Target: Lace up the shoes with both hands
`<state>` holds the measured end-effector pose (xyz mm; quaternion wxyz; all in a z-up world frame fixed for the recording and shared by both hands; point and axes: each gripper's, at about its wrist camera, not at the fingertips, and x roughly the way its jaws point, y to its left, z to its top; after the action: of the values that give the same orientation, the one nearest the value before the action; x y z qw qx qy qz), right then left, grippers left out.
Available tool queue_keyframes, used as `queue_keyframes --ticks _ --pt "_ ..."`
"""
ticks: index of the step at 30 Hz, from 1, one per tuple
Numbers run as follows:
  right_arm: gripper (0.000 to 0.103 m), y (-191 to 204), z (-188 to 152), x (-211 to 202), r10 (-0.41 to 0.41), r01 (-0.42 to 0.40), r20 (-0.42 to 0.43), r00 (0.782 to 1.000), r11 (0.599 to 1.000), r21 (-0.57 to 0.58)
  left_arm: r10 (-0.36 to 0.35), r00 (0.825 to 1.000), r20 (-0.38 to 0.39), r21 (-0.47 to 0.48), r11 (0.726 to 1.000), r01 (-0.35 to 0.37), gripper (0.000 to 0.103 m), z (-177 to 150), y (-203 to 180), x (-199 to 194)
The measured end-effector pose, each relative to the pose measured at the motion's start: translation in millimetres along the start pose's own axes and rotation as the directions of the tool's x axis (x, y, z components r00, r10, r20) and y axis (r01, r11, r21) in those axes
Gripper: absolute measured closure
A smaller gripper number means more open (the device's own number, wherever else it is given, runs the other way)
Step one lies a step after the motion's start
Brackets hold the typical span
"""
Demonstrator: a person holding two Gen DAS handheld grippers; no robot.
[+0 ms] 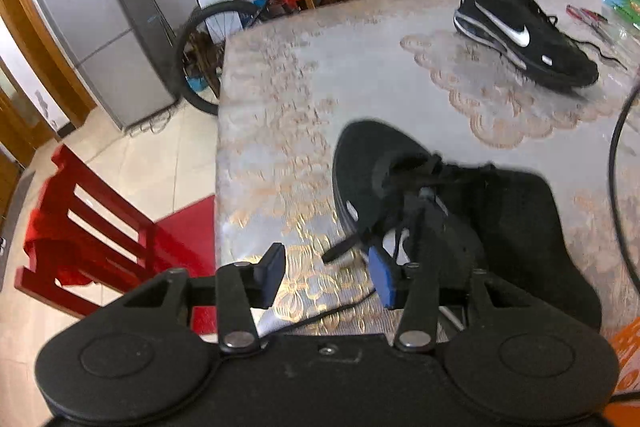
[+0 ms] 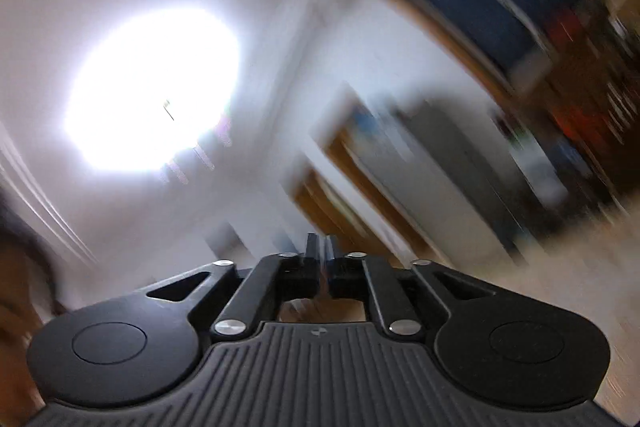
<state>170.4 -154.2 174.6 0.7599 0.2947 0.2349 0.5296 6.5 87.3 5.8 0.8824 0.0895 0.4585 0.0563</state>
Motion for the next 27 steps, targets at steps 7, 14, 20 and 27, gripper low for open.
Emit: queue_keyframes --ticks 7,14,20,27 --pt "0.079 -88.4 -148.4 61.7 -0.493 0.338 -0.442 0.749 0.859 -0.385 -0.006 0.999 -0.052 0.087 0.996 0.011 0.058 -23.8 -10.4 22.7" --pt "0.061 -120.3 -195.0 84.4 -0.524 0.178 -0.501 0.689 0.793 -0.583 -0.058 0.996 -0.065 0.101 0.993 0.065 0.056 -32.1 -16.5 42.7" --pt "0.101 -139.3 -213.6 112.2 -0.586 0.291 -0.401 0.704 0.753 -0.59 -0.06 0.998 0.018 -0.017 0.998 0.06 0.066 -35.4 -1.0 62.8" --pt "0.101 -64.8 -165.6 75.6 -0.475 0.411 -0.099 0.874 0.833 -0.37 -0.06 0.998 0.0 -0.171 0.983 0.059 0.096 -30.6 5.2 77.7"
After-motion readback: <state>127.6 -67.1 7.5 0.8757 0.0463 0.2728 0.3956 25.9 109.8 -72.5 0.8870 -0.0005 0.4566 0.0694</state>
